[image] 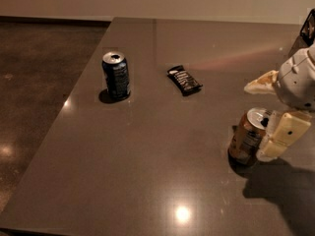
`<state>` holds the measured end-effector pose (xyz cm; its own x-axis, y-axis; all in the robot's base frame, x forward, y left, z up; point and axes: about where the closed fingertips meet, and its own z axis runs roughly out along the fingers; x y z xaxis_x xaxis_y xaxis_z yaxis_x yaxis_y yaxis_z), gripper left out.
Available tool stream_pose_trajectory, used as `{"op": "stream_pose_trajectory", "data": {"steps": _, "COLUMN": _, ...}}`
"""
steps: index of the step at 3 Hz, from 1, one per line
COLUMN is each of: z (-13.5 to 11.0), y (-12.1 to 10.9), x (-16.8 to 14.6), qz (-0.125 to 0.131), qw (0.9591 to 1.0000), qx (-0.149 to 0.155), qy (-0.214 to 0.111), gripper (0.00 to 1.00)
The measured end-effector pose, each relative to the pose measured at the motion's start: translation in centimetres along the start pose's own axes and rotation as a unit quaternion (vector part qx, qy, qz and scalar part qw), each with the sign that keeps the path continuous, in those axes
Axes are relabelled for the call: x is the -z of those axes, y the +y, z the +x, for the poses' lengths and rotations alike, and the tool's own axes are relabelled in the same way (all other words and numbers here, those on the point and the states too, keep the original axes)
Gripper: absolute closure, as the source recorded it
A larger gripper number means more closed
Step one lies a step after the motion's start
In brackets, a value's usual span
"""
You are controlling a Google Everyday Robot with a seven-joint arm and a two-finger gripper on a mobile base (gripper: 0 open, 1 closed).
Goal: Move orange can near rxbar chocolate
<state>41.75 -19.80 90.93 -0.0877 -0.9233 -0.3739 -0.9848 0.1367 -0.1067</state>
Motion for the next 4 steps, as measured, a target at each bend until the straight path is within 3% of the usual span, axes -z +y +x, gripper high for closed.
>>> {"op": "stream_pose_trajectory", "data": {"steps": 2, "z": -1.3, "y": -0.1, "x": 0.4, "qz": -0.012, "qw": 0.9997, "qx": 0.012, "qy": -0.017, "gripper": 0.61}}
{"op": "stream_pose_trajectory", "data": {"steps": 3, "z": -2.3, "y": -2.8, "x": 0.7, "qz": -0.008, "qw": 0.9999, "qx": 0.001, "qy": -0.015, "gripper": 0.84}}
{"op": "stream_pose_trajectory", "data": {"steps": 4, "z": -3.4, "y": -6.1, "x": 0.6, "qz": 0.004, "qw": 0.9998, "qx": -0.013, "qy": -0.011, "gripper": 1.00}}
